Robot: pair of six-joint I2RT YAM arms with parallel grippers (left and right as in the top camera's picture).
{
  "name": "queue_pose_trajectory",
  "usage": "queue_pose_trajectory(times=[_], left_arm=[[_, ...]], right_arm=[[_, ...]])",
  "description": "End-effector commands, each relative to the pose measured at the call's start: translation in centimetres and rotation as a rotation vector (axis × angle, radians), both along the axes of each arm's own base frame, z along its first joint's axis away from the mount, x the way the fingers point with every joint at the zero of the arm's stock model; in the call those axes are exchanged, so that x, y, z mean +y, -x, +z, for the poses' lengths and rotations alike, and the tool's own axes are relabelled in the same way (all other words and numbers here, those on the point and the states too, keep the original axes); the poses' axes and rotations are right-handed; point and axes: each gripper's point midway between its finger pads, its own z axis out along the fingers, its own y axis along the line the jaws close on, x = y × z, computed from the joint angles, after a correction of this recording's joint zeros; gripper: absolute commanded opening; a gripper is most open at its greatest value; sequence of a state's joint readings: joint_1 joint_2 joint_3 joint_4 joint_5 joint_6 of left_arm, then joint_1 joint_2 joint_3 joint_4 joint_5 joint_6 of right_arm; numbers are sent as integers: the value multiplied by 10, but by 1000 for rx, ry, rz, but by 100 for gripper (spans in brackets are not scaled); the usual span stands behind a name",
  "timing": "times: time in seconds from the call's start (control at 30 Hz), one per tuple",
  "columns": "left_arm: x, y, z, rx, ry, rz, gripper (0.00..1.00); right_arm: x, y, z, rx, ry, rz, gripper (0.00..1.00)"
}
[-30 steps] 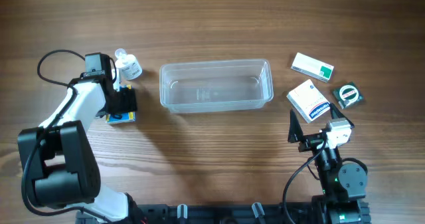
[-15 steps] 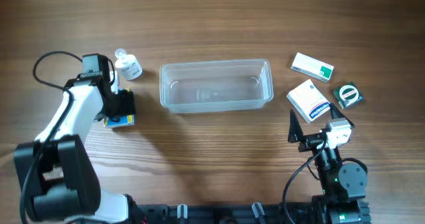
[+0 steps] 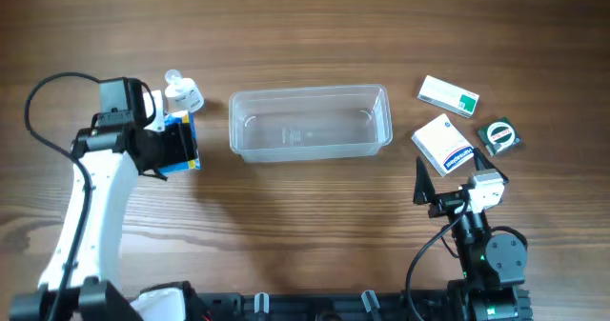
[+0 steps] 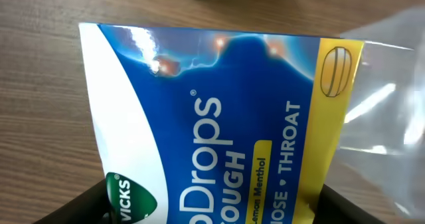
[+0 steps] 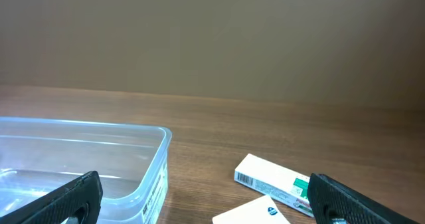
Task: Pack container
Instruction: 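Carry the VapoDrops box with the left gripper over the container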
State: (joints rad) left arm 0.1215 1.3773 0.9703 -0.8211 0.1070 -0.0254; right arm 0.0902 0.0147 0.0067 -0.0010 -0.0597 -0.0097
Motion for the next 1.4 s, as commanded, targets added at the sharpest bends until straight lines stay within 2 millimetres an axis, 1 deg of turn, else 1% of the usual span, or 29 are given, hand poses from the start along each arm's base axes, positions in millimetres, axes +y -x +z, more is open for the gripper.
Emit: queue_pose_trajectory(times=[0.0, 0.17, 0.33, 0.37, 0.4, 0.5, 0.57, 0.6, 0.67, 0.7, 0.73, 0.77, 0.87, 0.93, 1.0, 1.07, 1.17, 1.27, 1.37], left_arm=[[-25, 1, 22, -70, 35, -61, 75], [-54, -3, 45, -108, 48, -132, 75], [-95, -13, 74, -179, 81, -210, 73], [-107, -15, 80, -201, 88, -239, 73], [-127, -18, 92, -240, 106, -283, 73], [-156, -23, 109, -303, 144, -326, 73], [-184, -29, 123, -375, 190, -362, 74], [-195, -30, 128, -398, 215, -367, 73], [-218, -33, 136, -440, 260, -385, 73], [-226, -35, 137, -453, 274, -390, 73], [-239, -38, 139, -473, 297, -405, 73], [-248, -39, 140, -480, 312, -411, 73], [-274, -46, 140, -471, 334, -439, 72], [-293, -52, 145, -442, 331, -467, 72], [-302, -56, 149, -420, 316, -473, 71], [-304, -64, 148, -393, 261, -424, 70], [-308, -70, 136, -367, 194, -364, 71], [-299, -75, 121, -354, 112, -327, 72], [-281, -77, 111, -316, 71, -268, 71]], right_arm=[[1, 0, 1, -9, 9, 8, 100], [1, 0, 1, -9, 9, 8, 100], [1, 0, 1, -9, 9, 8, 100], [1, 0, 1, -9, 9, 8, 100], [1, 0, 1, -9, 9, 8, 100], [1, 0, 1, -9, 9, 8, 100], [1, 0, 1, -9, 9, 8, 100], [1, 0, 1, -9, 9, 8, 100], [1, 0, 1, -9, 9, 8, 100], [1, 0, 1, -9, 9, 8, 100], [1, 0, 1, -9, 9, 8, 100], [1, 0, 1, -9, 9, 8, 100], [1, 0, 1, -9, 9, 8, 100], [1, 0, 1, -9, 9, 8, 100], [1, 0, 1, -9, 9, 8, 100], [1, 0, 1, -9, 9, 8, 100], [1, 0, 1, -9, 9, 8, 100], [1, 0, 1, -9, 9, 8, 100], [1, 0, 1, -9, 9, 8, 100]])
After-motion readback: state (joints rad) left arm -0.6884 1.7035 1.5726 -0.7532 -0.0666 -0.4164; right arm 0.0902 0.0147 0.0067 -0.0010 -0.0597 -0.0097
